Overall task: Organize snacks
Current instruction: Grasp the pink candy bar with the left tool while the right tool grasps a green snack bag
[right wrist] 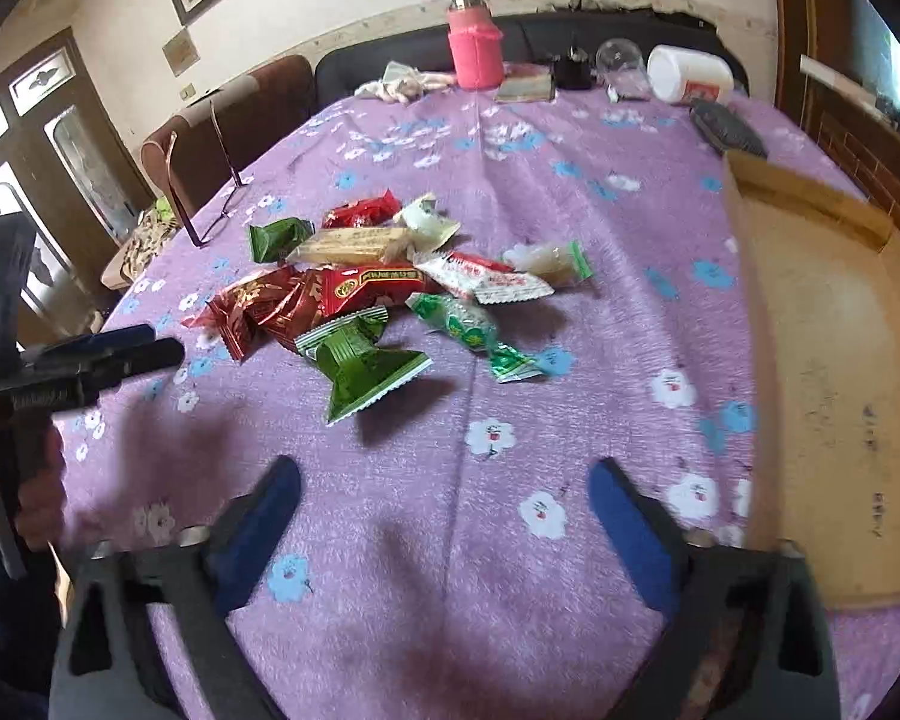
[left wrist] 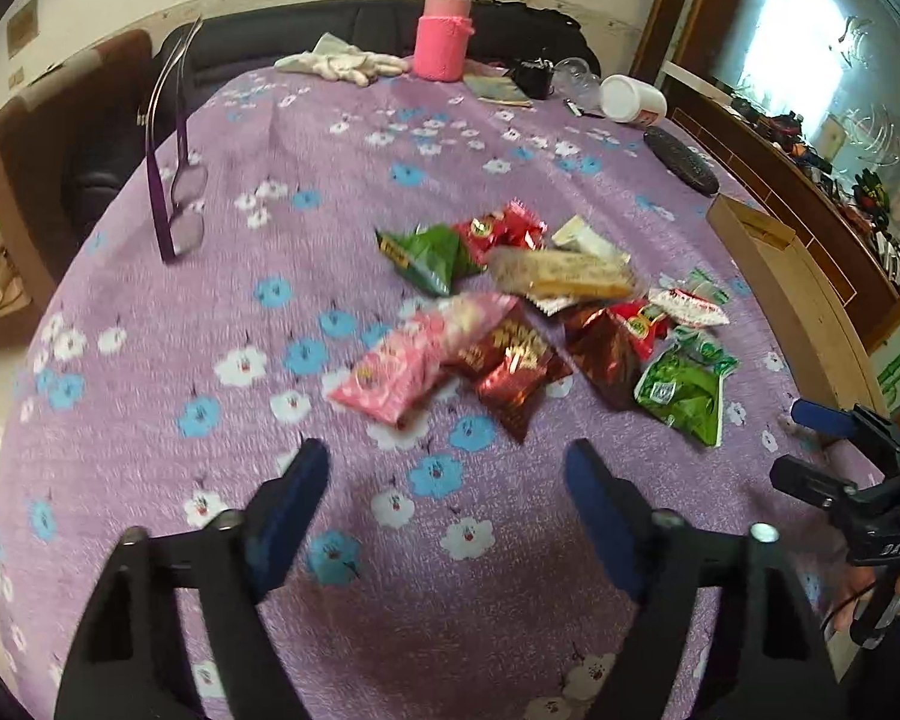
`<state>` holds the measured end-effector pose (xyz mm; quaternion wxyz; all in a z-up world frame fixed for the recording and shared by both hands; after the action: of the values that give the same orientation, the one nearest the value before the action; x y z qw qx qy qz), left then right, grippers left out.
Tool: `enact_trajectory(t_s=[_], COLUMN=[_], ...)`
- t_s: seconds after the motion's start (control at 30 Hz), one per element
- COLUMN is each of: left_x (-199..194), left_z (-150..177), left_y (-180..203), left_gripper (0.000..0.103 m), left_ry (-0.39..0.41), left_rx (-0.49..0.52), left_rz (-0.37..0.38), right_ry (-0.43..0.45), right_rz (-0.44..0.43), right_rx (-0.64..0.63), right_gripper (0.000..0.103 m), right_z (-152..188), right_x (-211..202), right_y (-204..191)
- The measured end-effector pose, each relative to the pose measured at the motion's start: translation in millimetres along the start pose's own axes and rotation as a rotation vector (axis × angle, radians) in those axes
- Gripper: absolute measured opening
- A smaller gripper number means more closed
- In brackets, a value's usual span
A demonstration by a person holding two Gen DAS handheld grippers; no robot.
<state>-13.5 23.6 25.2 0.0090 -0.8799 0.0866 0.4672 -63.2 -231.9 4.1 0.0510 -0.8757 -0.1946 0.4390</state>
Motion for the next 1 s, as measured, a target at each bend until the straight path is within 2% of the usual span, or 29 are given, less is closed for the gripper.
enact_trajectory(t_s=[0.03,0.1,0.17,0.23,0.3,0.43,0.57,0.8,0.9,1.0], left_x=[0.0,0.4,4.0,10.1,20.6,42.7,47.9,41.2,45.2,49.6], left_z=[-4.5,-12.6,-24.0,-31.4,-37.5,-48.2,-49.8,-35.6,-42.0,-51.9], left_y=[-0.4,-0.5,1.6,1.0,-0.8,-5.9,-1.5,18.7,10.3,-3.7], left_gripper=[0.077,0.077,0.077,0.068,0.052,0.052,0.052,0.052,0.052,0.052], left_ry=[0.000,0.011,0.024,0.020,-0.014,-0.041,-0.045,-0.036,-0.030,-0.039], left_rx=[0.005,0.026,0.075,0.104,0.121,0.150,0.152,0.225,0.198,0.151], left_rz=[-0.006,-0.019,-0.035,-0.041,-0.017,-0.006,0.071,0.048,0.024,0.082], right_ry=[0.002,0.057,0.069,0.079,0.096,0.119,0.088,0.032,-0.001,-0.024], right_rz=[0.010,-0.002,-0.017,-0.043,-0.066,-0.101,-0.128,-0.128,-0.166,-0.181], right_rx=[-0.034,-0.082,-0.089,-0.081,-0.055,-0.024,-0.038,-0.134,-0.153,-0.149], right_gripper=[0.083,0.083,0.083,0.083,0.083,0.083,0.083,0.083,0.083,0.083], right_z=[0.6,1.1,0.1,-0.3,0.6,-0.9,-1.5,-5.0,-12.8,-22.8], right_x=[-2.5,-11.9,-16.3,-20.1,-25.6,-31.0,-29.9,-20.2,-13.7,-6.6], right_y=[-3.5,-11.1,-13.3,-12.7,-9.6,-3.2,-7.9,-24.0,-28.5,-29.4])
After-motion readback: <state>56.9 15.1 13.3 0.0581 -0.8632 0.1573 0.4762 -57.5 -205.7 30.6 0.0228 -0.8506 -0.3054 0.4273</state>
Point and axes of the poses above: each gripper's, at about its wrist camera, not at the fingertips, and x roughly the way its jaws point, y to its right, z to its underside, the point moved 2 cm from there along x, roughly the way its jaws point, and after that the axes turned 5 degrees about -z, right-handed, at the moved point
